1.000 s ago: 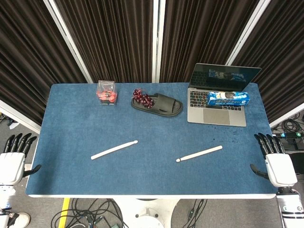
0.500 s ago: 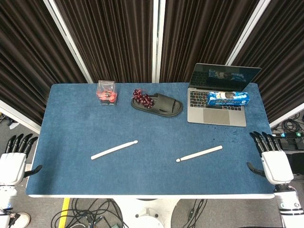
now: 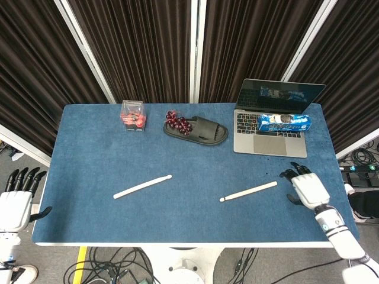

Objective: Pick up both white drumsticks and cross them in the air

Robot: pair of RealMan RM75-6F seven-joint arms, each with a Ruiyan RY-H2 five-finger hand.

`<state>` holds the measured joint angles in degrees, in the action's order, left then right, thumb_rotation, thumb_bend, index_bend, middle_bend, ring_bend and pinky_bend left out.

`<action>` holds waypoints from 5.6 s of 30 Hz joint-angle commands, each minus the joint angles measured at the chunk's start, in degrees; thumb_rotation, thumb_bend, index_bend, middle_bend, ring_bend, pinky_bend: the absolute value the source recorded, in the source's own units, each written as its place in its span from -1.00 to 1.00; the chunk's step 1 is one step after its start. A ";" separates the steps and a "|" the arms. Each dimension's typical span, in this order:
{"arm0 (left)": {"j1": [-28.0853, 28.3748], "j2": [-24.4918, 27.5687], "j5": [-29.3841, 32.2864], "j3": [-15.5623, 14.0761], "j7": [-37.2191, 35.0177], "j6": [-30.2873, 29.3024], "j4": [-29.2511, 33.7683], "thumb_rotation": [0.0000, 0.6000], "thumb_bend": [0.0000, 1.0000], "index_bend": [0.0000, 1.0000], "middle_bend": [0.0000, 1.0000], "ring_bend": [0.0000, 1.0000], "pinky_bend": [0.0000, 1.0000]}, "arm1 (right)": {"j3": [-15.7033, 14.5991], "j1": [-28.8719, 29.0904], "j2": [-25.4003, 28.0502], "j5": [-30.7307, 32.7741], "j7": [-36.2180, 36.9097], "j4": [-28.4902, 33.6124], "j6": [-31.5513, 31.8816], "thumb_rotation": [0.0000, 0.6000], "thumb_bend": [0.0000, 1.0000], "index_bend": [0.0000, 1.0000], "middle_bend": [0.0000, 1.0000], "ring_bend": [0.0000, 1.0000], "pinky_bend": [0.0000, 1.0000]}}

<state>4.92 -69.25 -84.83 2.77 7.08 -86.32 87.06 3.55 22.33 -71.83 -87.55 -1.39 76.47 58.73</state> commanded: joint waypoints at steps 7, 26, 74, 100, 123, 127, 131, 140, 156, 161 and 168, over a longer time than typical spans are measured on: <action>0.20 -0.15 0.20 0.21 0.69 0.24 0.60 1.00 -0.88 -0.67 -0.82 -0.95 -0.91 | -1.78 4.59 -10.89 -2.66 -1.35 -12.33 -1.86 1.00 -0.70 -0.17 -0.22 -0.69 -0.62; 0.41 -0.15 1.41 0.72 0.84 0.94 0.60 1.00 -0.88 -0.67 -0.82 -0.95 -0.91 | -3.39 6.50 -17.90 -3.22 0.35 -22.72 -0.65 1.00 -0.50 -0.02 -0.05 -0.54 -0.54; 11.74 -3.08 -2.98 3.21 -6.22 11.78 0.29 1.00 -0.65 -0.29 -0.48 -0.45 -0.30 | 0.42 4.50 -7.53 1.31 7.10 -9.89 7.88 1.00 0.58 0.19 0.16 -0.34 -0.38; 28.54 -25.15 29.52 5.42 31.84 28.62 -0.27 1.00 -0.65 -0.10 -0.04 0.53 0.74 | 4.03 1.89 0.15 6.05 7.86 -4.22 10.74 1.00 0.58 0.20 0.15 -0.33 -0.38; 27.65 -26.23 35.27 3.59 33.15 23.85 -1.56 1.00 -0.57 -0.02 0.03 0.60 0.77 | 3.35 2.02 -1.47 5.64 9.43 -6.68 9.30 1.00 0.59 0.20 0.15 -0.33 -0.38; 28.09 -26.40 35.60 3.54 33.05 24.23 -1.85 1.00 -0.54 -0.02 0.03 0.60 0.77 | 3.36 1.85 -1.44 5.77 9.31 -6.57 9.37 1.00 0.59 0.20 0.15 -0.33 -0.38; 28.42 -26.47 36.05 3.50 33.30 24.20 -2.01 1.00 -0.48 -0.01 0.05 0.60 0.77 | 3.37 1.78 -1.42 5.85 9.27 -6.52 9.34 1.00 0.59 0.20 0.15 -0.33 -0.38; 28.78 -26.29 36.49 2.80 33.42 24.36 -2.23 1.00 -0.29 0.07 0.12 0.61 0.77 | 3.25 1.75 -1.67 5.81 9.42 -6.76 9.06 1.00 0.59 0.20 0.15 -0.33 -0.38; 26.33 -22.58 20.05 1.41 11.59 24.67 -4.39 1.00 -0.08 0.28 0.34 0.66 0.82 | 1.86 -1.01 -1.57 5.56 14.14 -5.25 10.54 1.00 0.67 0.20 0.16 -0.33 -0.38; 26.59 -20.56 12.80 2.62 -3.43 25.78 -5.06 1.00 -0.08 0.28 0.34 0.66 0.82 | 0.09 -1.25 -1.81 2.63 21.71 -2.42 10.19 1.00 0.67 0.20 0.16 -0.33 -0.38; 30.69 -18.55 7.86 5.52 -16.11 30.57 -3.64 1.00 -0.08 0.28 0.34 0.65 0.82 | -0.77 2.65 -4.79 -3.19 28.58 1.80 8.58 1.00 0.67 0.20 0.16 -0.33 -0.38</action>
<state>33.82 -89.01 -74.27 6.84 -5.34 -57.80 82.90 3.09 23.66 -75.47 -89.41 25.99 77.03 68.09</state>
